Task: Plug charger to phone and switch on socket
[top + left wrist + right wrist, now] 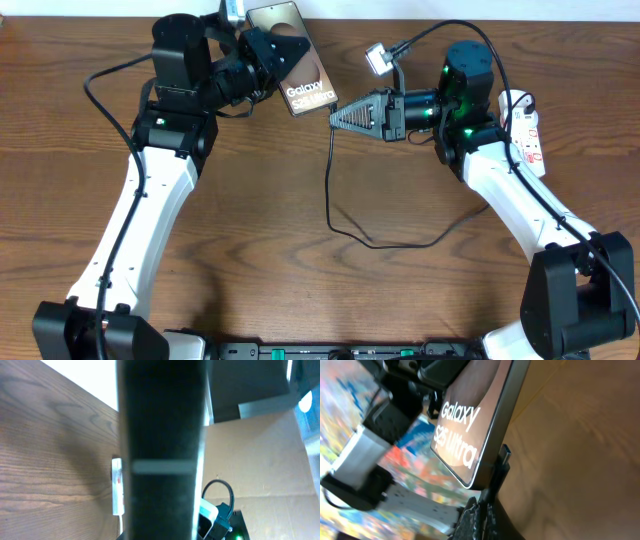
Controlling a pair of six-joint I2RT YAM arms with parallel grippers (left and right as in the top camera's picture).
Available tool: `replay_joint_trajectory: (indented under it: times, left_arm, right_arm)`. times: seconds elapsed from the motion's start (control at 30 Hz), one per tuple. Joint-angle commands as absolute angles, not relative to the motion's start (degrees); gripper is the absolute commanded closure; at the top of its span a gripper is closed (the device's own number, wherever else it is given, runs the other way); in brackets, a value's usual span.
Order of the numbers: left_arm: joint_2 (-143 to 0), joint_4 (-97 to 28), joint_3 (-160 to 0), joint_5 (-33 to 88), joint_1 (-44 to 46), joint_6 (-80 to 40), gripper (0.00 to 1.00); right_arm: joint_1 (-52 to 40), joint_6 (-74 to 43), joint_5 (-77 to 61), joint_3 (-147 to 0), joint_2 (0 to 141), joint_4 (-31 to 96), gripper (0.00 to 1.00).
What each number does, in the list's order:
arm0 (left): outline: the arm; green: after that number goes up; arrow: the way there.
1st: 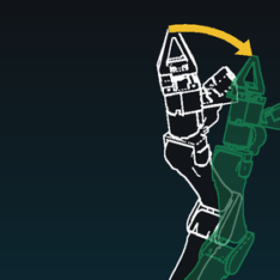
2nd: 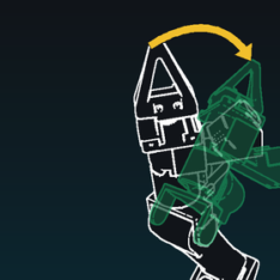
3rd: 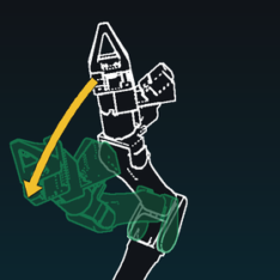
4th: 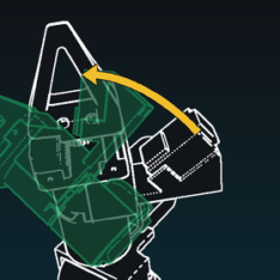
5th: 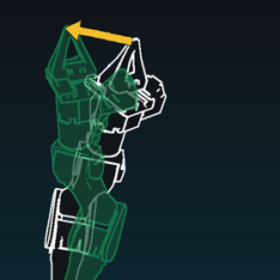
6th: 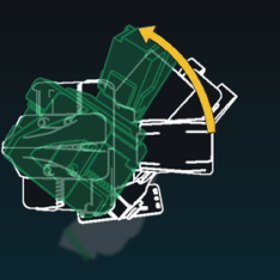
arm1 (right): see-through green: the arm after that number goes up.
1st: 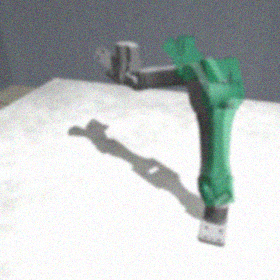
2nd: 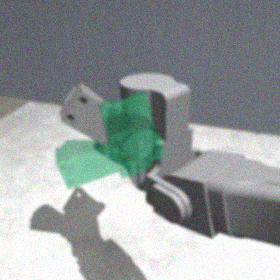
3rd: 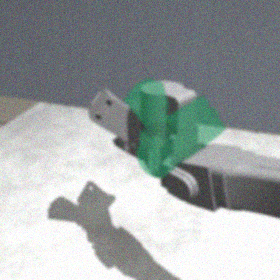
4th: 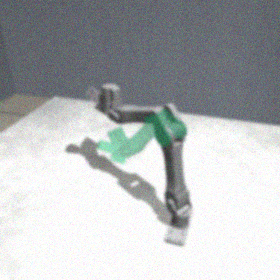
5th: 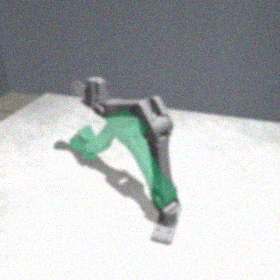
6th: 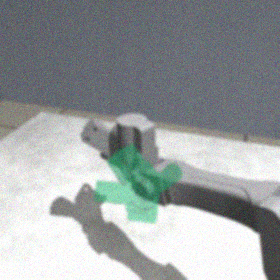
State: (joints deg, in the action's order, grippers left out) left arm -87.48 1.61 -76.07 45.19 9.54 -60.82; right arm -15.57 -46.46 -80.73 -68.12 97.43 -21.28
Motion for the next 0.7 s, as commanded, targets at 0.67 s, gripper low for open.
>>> replay_joint_trajectory:
  times: [0.67]
  left_arm:
    - [-89.89,-5.41,-76.69,58.50,8.51,-50.63,0.93]
  right_arm:
    - [-20.67,-28.53,-89.49,-49.23,79.33,-3.62,0.99]
